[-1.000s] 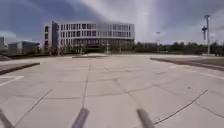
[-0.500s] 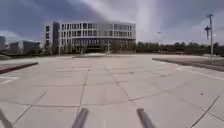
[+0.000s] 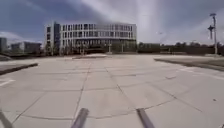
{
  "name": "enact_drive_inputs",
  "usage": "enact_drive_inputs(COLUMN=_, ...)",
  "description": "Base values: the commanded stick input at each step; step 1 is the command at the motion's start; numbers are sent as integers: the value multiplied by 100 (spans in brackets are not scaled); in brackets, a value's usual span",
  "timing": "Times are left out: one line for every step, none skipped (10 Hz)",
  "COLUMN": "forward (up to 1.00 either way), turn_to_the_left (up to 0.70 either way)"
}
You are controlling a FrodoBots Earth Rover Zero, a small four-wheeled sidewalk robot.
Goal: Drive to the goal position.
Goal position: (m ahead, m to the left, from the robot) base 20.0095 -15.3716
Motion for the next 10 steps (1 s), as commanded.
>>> enact_drive_inputs(forward=50, turn_to_the_left=0)
enact_drive_inputs(forward=50, turn_to_the_left=0)
enact_drive_inputs(forward=50, turn_to_the_left=0)
enact_drive_inputs(forward=50, turn_to_the_left=-48)
enact_drive_inputs(forward=50, turn_to_the_left=-50)
enact_drive_inputs(forward=50, turn_to_the_left=-35)
enact_drive_inputs(forward=50, turn_to_the_left=0)
enact_drive_inputs(forward=50, turn_to_the_left=0)
enact_drive_inputs(forward=50, turn_to_the_left=0)
enact_drive_inputs(forward=50, turn_to_the_left=0)
